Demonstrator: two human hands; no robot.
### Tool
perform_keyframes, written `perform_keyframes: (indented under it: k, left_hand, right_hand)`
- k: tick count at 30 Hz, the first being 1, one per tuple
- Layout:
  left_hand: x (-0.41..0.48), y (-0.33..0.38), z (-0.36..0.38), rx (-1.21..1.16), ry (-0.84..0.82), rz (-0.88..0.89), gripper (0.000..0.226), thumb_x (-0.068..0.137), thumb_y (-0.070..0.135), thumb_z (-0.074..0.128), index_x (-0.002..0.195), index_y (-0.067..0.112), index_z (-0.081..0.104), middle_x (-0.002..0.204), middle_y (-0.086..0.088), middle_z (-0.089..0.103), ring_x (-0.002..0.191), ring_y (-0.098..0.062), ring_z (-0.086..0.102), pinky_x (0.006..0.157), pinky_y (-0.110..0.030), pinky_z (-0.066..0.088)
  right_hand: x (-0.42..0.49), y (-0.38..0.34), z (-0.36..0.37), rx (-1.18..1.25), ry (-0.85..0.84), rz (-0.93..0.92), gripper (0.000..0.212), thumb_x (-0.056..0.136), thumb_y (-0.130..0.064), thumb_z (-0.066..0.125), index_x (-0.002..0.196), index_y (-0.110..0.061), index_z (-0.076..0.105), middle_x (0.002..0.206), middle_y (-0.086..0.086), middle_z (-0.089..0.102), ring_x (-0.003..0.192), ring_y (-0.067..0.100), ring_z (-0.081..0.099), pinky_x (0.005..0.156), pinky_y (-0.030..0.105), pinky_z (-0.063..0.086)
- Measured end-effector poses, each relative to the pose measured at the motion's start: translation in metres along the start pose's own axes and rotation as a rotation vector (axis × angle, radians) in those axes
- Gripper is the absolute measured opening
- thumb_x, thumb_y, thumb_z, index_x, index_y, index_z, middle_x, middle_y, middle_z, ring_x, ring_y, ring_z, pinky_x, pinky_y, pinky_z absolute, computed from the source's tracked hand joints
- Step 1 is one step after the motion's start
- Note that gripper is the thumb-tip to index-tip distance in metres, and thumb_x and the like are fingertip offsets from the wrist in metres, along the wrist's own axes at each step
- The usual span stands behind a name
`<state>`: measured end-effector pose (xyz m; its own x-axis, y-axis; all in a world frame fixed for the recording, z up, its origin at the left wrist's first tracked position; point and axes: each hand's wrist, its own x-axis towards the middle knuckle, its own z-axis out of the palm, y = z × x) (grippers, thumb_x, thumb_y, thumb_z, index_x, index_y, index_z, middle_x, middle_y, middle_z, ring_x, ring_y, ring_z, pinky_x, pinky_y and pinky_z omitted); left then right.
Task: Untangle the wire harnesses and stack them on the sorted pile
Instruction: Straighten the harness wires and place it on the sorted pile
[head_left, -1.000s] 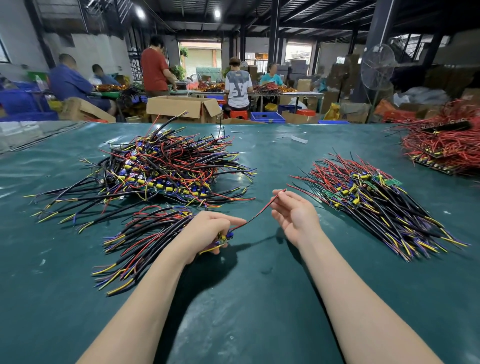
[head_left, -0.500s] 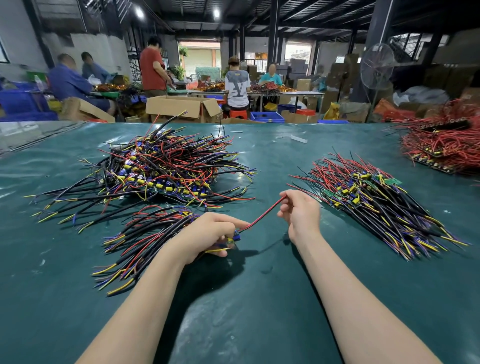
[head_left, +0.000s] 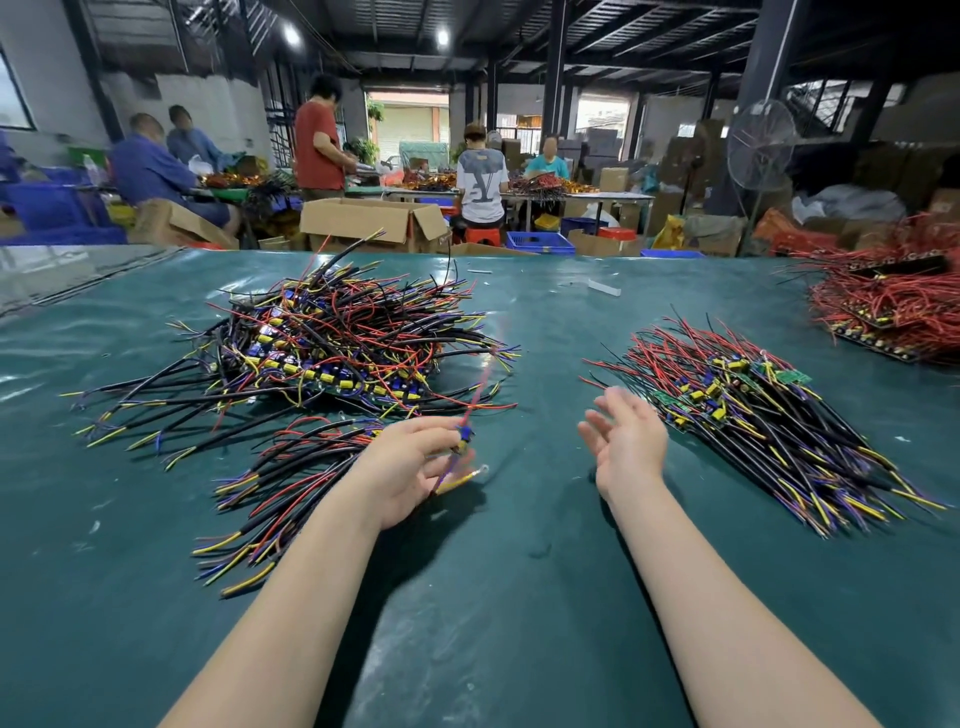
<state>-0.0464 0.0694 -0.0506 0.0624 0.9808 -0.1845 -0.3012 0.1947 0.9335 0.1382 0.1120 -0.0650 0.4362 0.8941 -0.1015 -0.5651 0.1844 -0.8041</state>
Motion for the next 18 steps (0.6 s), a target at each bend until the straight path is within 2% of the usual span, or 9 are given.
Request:
perform_keyframes:
  k: [2, 4, 6, 7, 9, 10, 13, 18]
  left_hand:
    - [0.003, 0.002, -0.004, -0.164, 0.082, 0.029, 0.019, 0.089, -0.009, 0.047, 0.081, 0.003, 0.059, 0.068, -0.007, 0.063, 0.065, -0.021, 0.062, 0.050, -0.025, 0.057]
    - [0.005, 0.003, -0.002, -0.249, 0.121, 0.052, 0.017, 0.089, -0.009, 0.047, 0.083, 0.004, 0.057, 0.070, -0.009, 0.061, 0.066, -0.021, 0.062, 0.051, -0.025, 0.057]
    - [0.007, 0.001, 0.003, -0.258, 0.138, 0.069, 0.017, 0.089, -0.008, 0.049, 0.084, 0.007, 0.055, 0.067, -0.006, 0.064, 0.060, -0.017, 0.064, 0.053, -0.023, 0.056]
    - [0.008, 0.000, 0.004, -0.253, 0.148, 0.073, 0.018, 0.088, -0.008, 0.050, 0.084, 0.009, 0.055, 0.061, -0.002, 0.066, 0.060, -0.016, 0.063, 0.055, -0.023, 0.055]
    - [0.010, -0.004, 0.004, -0.247, 0.180, 0.081, 0.019, 0.087, -0.006, 0.053, 0.084, 0.013, 0.055, 0.057, 0.004, 0.066, 0.065, -0.014, 0.061, 0.059, -0.023, 0.051]
    - [0.011, -0.005, 0.003, -0.235, 0.202, 0.088, 0.019, 0.087, -0.005, 0.055, 0.083, 0.014, 0.055, 0.061, 0.003, 0.066, 0.066, -0.012, 0.059, 0.060, -0.022, 0.050]
    - [0.012, -0.009, 0.004, -0.166, 0.247, 0.139, 0.016, 0.086, -0.002, 0.059, 0.084, 0.014, 0.056, 0.080, -0.001, 0.061, 0.070, -0.011, 0.058, 0.058, -0.020, 0.051]
    - [0.011, -0.010, 0.008, -0.051, 0.247, 0.254, 0.012, 0.086, 0.002, 0.060, 0.084, 0.012, 0.056, 0.086, -0.005, 0.059, 0.077, -0.014, 0.059, 0.055, -0.018, 0.055]
  right_hand:
    - [-0.012, 0.008, 0.011, -0.325, -0.184, -0.074, 0.023, 0.089, -0.002, 0.054, 0.070, -0.015, 0.053, 0.066, 0.004, 0.051, 0.049, 0.009, 0.049, 0.036, 0.013, 0.040]
    - [-0.028, 0.018, 0.023, -0.626, -0.427, -0.132, 0.025, 0.087, -0.005, 0.058, 0.064, -0.016, 0.054, 0.060, 0.004, 0.052, 0.040, 0.003, 0.049, 0.035, 0.013, 0.037]
    - [-0.042, 0.027, 0.034, -0.832, -0.565, -0.204, 0.023, 0.083, -0.010, 0.063, 0.063, -0.019, 0.057, 0.059, 0.002, 0.056, 0.047, 0.008, 0.052, 0.044, 0.019, 0.045]
    - [-0.047, 0.030, 0.037, -0.917, -0.591, -0.259, 0.020, 0.081, -0.012, 0.065, 0.064, -0.021, 0.059, 0.060, 0.001, 0.058, 0.052, 0.010, 0.053, 0.053, 0.024, 0.048]
    - [-0.053, 0.036, 0.038, -1.005, -0.596, -0.353, 0.010, 0.077, -0.011, 0.067, 0.071, -0.019, 0.066, 0.064, 0.000, 0.062, 0.058, 0.010, 0.054, 0.064, 0.024, 0.046]
    - [-0.056, 0.037, 0.038, -1.031, -0.592, -0.388, 0.004, 0.077, -0.011, 0.068, 0.076, -0.014, 0.070, 0.068, 0.002, 0.065, 0.062, 0.011, 0.056, 0.067, 0.023, 0.045]
    - [-0.062, 0.039, 0.036, -1.115, -0.596, -0.490, 0.012, 0.076, -0.009, 0.066, 0.087, -0.006, 0.071, 0.083, 0.010, 0.072, 0.078, 0.021, 0.064, 0.077, 0.028, 0.048]
    - [-0.055, 0.031, 0.036, -1.110, -0.515, -0.558, 0.011, 0.076, -0.003, 0.064, 0.083, -0.005, 0.072, 0.082, 0.010, 0.072, 0.076, 0.025, 0.066, 0.078, 0.034, 0.051]
